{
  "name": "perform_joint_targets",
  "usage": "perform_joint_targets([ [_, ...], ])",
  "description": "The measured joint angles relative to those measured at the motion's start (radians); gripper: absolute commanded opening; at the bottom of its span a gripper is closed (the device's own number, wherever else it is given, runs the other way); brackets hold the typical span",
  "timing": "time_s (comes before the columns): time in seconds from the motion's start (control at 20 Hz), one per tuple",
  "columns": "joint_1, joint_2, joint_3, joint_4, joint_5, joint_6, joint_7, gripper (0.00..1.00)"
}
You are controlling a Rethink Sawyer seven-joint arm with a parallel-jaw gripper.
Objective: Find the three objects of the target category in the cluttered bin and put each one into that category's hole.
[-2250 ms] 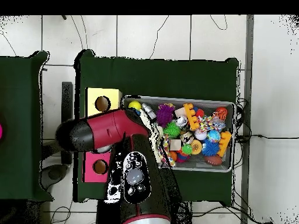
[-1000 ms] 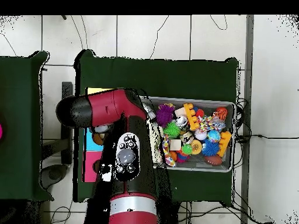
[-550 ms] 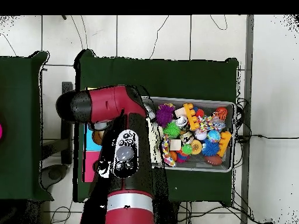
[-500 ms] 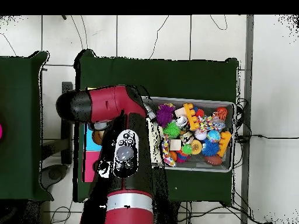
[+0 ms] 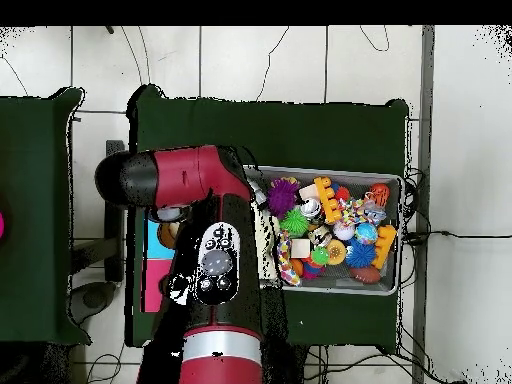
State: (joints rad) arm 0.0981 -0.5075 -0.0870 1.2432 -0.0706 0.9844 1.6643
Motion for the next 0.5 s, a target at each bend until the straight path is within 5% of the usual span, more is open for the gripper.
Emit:
perform_joint_targets([
  [0.5, 0.003, 0.022, 0.0, 0.0, 0.068, 0.145, 0.0, 0.0],
])
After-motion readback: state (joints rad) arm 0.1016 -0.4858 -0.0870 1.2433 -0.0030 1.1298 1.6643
